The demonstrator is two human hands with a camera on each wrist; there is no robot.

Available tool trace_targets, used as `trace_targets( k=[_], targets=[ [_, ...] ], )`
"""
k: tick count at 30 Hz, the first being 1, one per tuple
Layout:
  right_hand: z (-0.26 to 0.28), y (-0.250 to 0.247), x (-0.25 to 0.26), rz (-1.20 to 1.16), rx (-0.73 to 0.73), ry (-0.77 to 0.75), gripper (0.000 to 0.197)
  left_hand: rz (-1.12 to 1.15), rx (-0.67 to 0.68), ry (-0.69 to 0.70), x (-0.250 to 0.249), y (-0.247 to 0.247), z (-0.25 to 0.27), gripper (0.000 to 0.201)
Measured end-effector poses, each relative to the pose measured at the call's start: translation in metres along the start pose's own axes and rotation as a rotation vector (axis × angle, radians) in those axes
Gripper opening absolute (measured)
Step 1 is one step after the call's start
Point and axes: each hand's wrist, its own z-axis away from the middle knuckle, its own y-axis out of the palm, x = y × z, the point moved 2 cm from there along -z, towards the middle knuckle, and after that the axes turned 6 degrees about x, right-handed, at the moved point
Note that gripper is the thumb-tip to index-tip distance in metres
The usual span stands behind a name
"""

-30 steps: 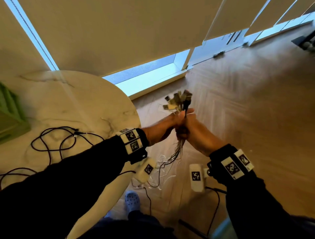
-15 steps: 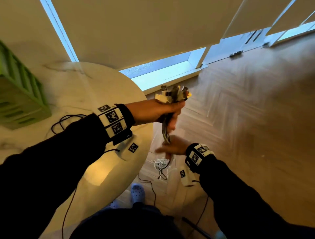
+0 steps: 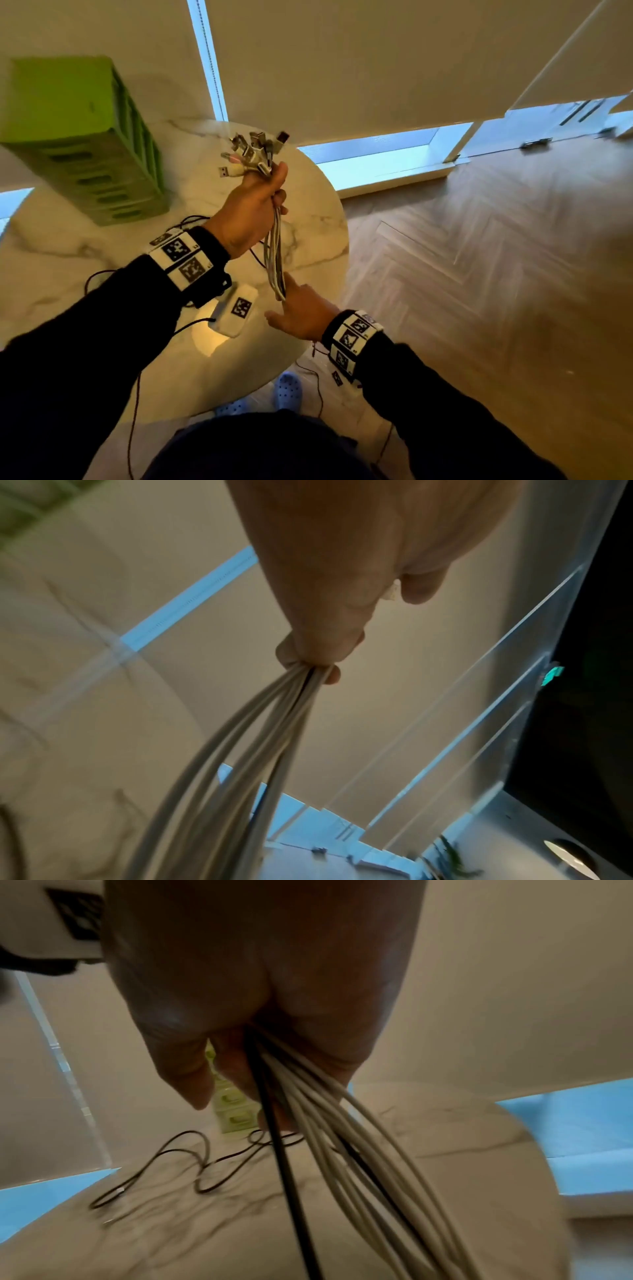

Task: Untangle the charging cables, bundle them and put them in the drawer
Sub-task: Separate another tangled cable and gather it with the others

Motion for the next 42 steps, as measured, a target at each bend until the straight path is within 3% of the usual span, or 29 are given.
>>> trace_targets(
  k=[3,6,11,13,16,17,19,21,23,27,29,32,34,35,39,42],
  targets=[
    [-0.010,0.016,0.022,0.021,0.123,-0.042,0.082,-0.079,-0.125,0.005,-0.005,-0.036,0.014,0.015],
    [-0.018,0.018,0.033,0.153,0.197,-0.111,0.096,-0.094,-0.159,-0.033,-0.019,-0.067,0.036,0.020],
    [-0.032,-0.023,0.058,0.143,0.469,-0.239,0.077,-0.133,-0.217,-0.042,-0.032,-0.112,0.053,0.024],
    [-0.050,-0.048,0.055,0.153,0.367,-0.227,0.079,-0.149,-0.277,-0.034,-0.030,-0.126,0.053,0.024],
    [-0.092,-0.071,0.024,0.193,0.075,-0.160,0.098,-0.150,-0.358,-0.038,-0.019,-0.143,0.051,0.021],
    [-0.104,-0.076,0.010,0.243,0.008,-0.078,0.094,-0.155,-0.382,-0.046,-0.013,-0.147,0.051,0.022],
    [-0.123,-0.078,-0.023,0.347,-0.093,0.143,0.060,-0.173,-0.423,-0.074,0.000,-0.153,0.052,0.025],
    [-0.133,-0.072,-0.045,0.382,-0.090,0.322,0.047,-0.191,-0.436,-0.106,0.015,-0.155,0.055,0.028],
    [-0.144,-0.063,-0.059,0.359,-0.076,0.351,0.038,-0.212,-0.442,-0.135,0.030,-0.154,0.059,0.032],
    [-0.158,-0.055,-0.065,0.311,-0.134,0.160,0.030,-0.182,-0.463,-0.194,0.066,-0.149,0.067,0.030],
    [-0.161,-0.060,-0.056,0.185,-0.236,0.059,0.028,-0.180,-0.449,-0.218,0.080,-0.145,0.069,0.025],
    [-0.162,-0.081,-0.025,-0.229,-0.433,-0.069,0.022,-0.193,-0.442,-0.236,0.093,-0.142,0.068,0.018],
    [-0.156,-0.101,0.002,-0.548,-0.443,-0.117,0.020,-0.159,-0.447,-0.215,0.095,-0.141,0.066,0.021],
    [-0.152,-0.111,0.018,-0.598,-0.453,-0.167,0.017,-0.129,-0.455,-0.204,0.094,-0.140,0.066,0.024],
    [-0.118,-0.123,0.080,-0.533,-0.380,-0.382,0.015,0.033,-0.539,-0.165,0.077,-0.137,0.062,0.039],
    [-0.093,-0.100,0.106,-0.390,-0.266,-0.474,0.019,0.091,-0.525,-0.072,0.055,-0.133,0.058,0.029]
  ],
)
